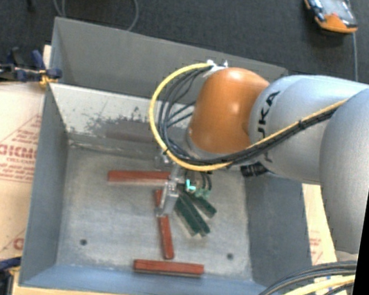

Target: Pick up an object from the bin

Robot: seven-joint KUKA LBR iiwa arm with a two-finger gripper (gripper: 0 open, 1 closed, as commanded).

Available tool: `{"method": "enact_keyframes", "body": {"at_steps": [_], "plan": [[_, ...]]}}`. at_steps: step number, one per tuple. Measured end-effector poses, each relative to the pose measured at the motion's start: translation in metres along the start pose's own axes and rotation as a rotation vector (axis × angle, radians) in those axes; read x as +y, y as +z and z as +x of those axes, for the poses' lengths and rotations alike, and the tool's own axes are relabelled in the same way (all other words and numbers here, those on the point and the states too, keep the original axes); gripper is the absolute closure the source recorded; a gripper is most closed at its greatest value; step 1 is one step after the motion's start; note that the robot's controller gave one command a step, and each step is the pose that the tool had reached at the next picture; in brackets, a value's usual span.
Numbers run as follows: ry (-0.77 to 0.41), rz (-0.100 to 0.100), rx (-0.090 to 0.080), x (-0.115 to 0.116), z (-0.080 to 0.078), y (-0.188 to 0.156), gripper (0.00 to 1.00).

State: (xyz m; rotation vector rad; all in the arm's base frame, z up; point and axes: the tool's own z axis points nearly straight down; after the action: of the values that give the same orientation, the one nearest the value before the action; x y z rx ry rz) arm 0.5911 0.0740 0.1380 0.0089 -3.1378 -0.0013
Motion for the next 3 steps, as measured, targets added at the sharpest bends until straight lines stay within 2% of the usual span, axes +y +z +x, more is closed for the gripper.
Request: {"method": "enact_keyframes", "body": {"at_steps": [1,3], "plan": [[-0.06,0.002,-0.007,0.0022,-0.0449,0.0713,0.0],[-0.054,-0.001,-0.012,0.0016,-0.0483,0.0689,0.0]]}}
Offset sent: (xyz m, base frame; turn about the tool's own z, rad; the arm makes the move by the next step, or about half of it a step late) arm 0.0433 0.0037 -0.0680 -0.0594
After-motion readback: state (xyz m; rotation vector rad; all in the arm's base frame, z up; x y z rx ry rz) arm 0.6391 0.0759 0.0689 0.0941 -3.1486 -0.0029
